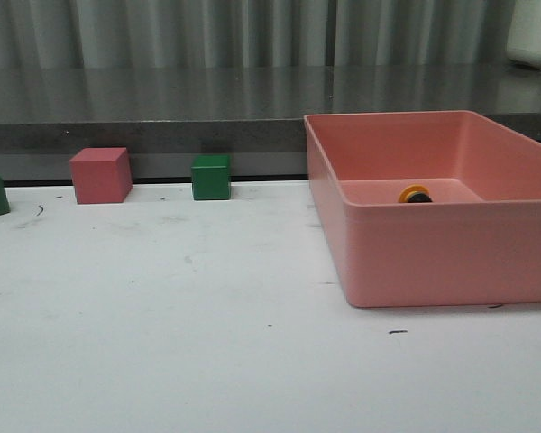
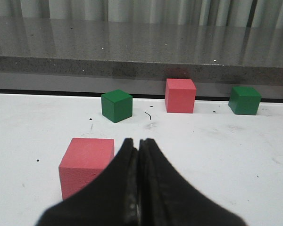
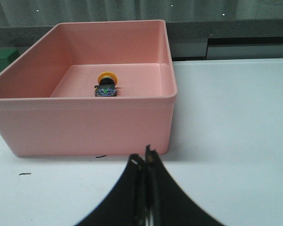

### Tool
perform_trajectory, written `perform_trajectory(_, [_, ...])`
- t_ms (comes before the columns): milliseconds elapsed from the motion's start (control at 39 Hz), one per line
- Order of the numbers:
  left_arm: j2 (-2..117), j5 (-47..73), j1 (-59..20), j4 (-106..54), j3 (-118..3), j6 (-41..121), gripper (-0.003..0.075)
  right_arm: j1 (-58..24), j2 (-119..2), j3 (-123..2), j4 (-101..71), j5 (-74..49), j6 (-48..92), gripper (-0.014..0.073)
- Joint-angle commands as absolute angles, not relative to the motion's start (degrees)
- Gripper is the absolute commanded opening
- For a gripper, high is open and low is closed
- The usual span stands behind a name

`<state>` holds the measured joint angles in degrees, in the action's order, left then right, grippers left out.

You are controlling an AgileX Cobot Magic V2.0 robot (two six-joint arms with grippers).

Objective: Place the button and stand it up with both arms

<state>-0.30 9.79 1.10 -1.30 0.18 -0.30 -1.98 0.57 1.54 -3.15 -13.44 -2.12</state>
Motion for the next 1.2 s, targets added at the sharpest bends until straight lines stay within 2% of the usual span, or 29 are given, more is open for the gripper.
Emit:
perform_trajectory(0, [-1.5, 4.8, 1.1, -1.3, 0.7, -1.0, -0.002, -1.6, 1.6, 1.3, -3.2, -9.1, -1.5, -0.0063])
perform_trajectory(1178, [-1.5, 4.2, 1.1, -1.3, 0.7, -1.0, -0.002, -1.6, 1.6, 1.3, -3.2, -7.1, -1.5, -0.0063])
